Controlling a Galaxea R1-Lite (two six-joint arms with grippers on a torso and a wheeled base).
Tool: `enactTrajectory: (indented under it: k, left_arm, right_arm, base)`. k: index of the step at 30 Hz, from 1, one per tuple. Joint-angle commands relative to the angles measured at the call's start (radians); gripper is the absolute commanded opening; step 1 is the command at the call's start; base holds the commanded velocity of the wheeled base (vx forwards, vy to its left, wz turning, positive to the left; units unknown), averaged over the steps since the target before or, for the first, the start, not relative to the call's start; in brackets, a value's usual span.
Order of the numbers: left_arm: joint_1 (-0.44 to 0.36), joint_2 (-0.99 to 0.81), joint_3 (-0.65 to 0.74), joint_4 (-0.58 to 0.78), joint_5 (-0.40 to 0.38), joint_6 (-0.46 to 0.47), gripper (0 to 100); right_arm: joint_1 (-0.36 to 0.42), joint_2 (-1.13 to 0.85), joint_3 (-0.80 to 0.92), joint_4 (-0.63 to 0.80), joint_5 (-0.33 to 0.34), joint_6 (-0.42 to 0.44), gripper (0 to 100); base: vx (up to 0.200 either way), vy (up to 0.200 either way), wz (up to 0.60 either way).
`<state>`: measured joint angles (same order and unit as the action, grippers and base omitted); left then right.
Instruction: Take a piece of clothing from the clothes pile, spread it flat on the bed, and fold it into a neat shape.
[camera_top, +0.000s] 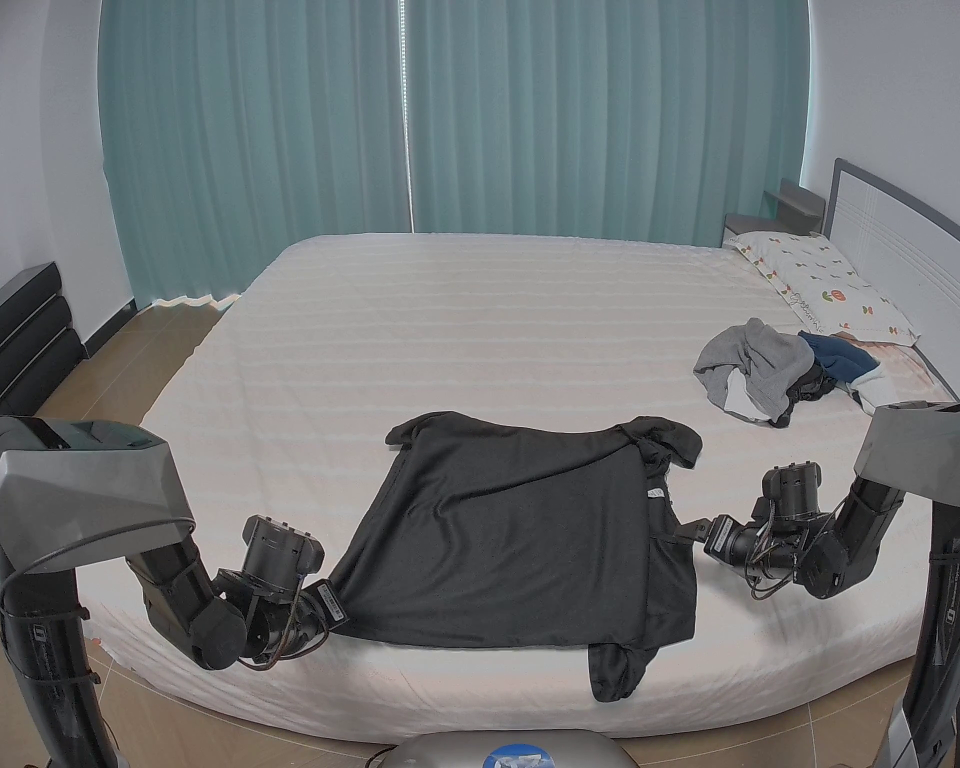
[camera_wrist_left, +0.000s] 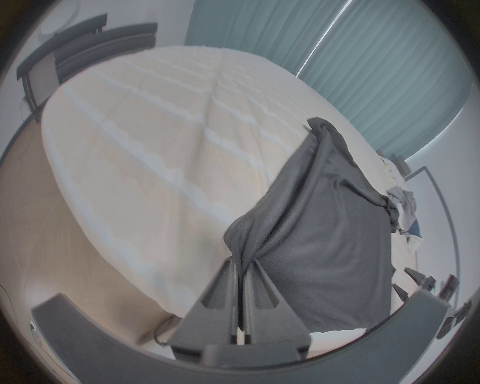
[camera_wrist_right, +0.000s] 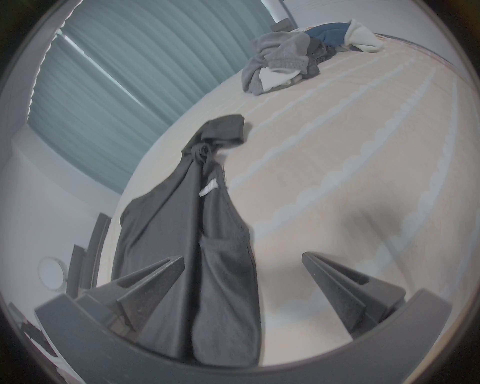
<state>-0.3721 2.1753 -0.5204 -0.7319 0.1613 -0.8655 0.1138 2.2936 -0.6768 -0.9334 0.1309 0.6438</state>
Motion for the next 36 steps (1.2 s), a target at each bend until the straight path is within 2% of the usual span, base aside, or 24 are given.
enactTrajectory:
  k: [1, 7, 16, 17, 21, 26, 32, 36]
  left_arm:
    - [0.052, -0.06, 0.007, 0.023, 0.055, 0.054, 0]
    - [0.114, -0.109, 0.011, 0.074, 0.061, 0.123, 0]
    - [0.156, -0.129, 0.008, 0.091, 0.061, 0.149, 0]
    - [0.156, -0.129, 0.008, 0.091, 0.061, 0.151, 0]
    - [0.167, -0.118, 0.005, 0.092, 0.061, 0.157, 0]
    - [0.167, -0.085, 0.007, 0.097, 0.06, 0.165, 0]
    - [0.147, -0.055, 0.019, 0.111, 0.058, 0.168, 0]
    - [0.131, -0.055, 0.023, 0.154, 0.055, 0.178, 0]
  right_arm:
    - [0.037, -0.045, 0.066, 0.019, 0.009, -0.035, 100]
    - [0.056, -0.051, 0.06, 0.1, 0.047, -0.038, 100]
    - [0.072, -0.008, 0.045, 0.111, 0.072, -0.038, 100]
    - [0.072, -0.008, 0.043, 0.113, 0.072, -0.038, 0]
    - [0.066, -0.005, 0.011, 0.122, 0.067, -0.03, 0]
    - [0.021, -0.028, -0.018, 0.111, 0.061, -0.013, 0]
    - [-0.031, -0.056, -0.067, 0.105, 0.07, 0.083, 0]
    - [-0.046, -0.045, -0.083, 0.105, 0.07, 0.083, 0]
  base:
    - [0.0, 0.0, 0.0]
    - [0.0, 0.0, 0.0]
    - [0.0, 0.0, 0.0]
    - [0.0, 0.0, 0.0]
    - [0.0, 0.0, 0.0]
    - [0.0, 0.0, 0.0]
    - [0.0, 0.0, 0.0]
    - [0.0, 0.0, 0.0]
